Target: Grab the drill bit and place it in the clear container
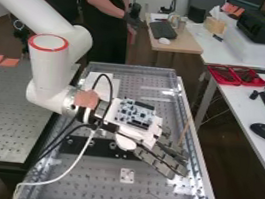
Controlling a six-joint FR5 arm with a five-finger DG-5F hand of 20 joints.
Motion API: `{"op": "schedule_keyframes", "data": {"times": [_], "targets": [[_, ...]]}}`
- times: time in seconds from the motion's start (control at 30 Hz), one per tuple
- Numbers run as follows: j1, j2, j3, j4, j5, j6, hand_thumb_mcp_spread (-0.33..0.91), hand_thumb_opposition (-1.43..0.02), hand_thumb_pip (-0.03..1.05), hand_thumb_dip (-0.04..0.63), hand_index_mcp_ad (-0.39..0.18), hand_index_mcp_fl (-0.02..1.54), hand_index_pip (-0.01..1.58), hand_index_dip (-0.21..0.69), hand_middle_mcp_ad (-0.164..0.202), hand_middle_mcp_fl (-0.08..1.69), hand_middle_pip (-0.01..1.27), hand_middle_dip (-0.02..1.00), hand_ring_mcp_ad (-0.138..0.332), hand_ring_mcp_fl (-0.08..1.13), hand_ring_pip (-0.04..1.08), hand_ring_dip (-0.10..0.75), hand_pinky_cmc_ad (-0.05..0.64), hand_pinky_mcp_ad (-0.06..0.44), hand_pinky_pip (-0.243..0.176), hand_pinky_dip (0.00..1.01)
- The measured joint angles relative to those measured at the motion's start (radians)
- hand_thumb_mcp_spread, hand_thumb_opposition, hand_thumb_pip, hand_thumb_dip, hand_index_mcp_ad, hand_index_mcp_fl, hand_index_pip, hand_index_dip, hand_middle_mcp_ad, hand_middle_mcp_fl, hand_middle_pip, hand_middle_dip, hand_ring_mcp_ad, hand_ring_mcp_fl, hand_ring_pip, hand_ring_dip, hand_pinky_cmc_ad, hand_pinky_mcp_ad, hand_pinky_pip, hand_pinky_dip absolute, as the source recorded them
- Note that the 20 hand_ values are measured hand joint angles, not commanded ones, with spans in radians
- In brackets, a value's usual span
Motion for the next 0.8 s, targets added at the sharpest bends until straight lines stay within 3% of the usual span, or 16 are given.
{"op": "schedule_keyframes", "data": {"times": [0.13,0.8], "targets": [[0.001,-0.004,0.005,-0.001,0.019,0.003,0.42,-0.92,0.63,0.302,-0.054,0.19,1.41,0.204,0.094,0.12,0.14,0.16,0.271,0.01,0.08,-0.021,0.175,0.218,-0.093,0.18],[-0.011,-0.027,0.033,-0.016,-0.011,-0.016,0.43,-0.92,0.61,0.298,-0.056,0.24,1.40,0.199,0.091,0.12,0.14,0.16,0.265,0.01,0.08,-0.021,0.176,0.215,-0.093,0.18]]}}
